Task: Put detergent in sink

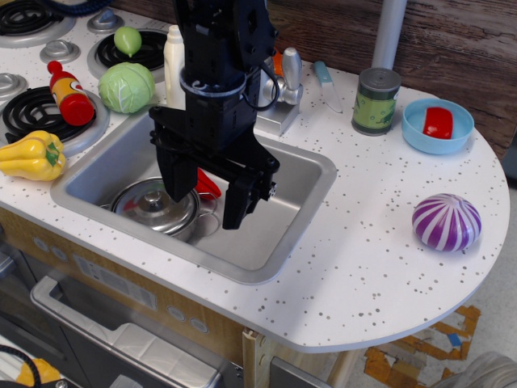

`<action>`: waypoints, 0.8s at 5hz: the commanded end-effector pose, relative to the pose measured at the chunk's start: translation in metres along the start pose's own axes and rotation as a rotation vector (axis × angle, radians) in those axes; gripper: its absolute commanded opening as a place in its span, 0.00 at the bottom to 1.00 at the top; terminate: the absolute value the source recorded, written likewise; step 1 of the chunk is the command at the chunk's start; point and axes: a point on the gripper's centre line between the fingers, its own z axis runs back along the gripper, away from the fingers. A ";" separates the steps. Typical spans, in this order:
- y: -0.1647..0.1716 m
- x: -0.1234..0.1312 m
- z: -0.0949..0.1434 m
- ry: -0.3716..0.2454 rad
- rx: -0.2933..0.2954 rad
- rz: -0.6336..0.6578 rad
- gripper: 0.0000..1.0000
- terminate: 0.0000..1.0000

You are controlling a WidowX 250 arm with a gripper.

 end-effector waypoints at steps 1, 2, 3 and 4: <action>0.000 0.000 0.000 0.000 0.000 0.000 1.00 0.00; 0.011 0.017 -0.005 -0.085 0.099 0.161 1.00 0.00; 0.037 0.046 0.009 -0.185 0.167 0.289 1.00 0.00; 0.067 0.075 0.015 -0.272 0.296 0.353 1.00 0.00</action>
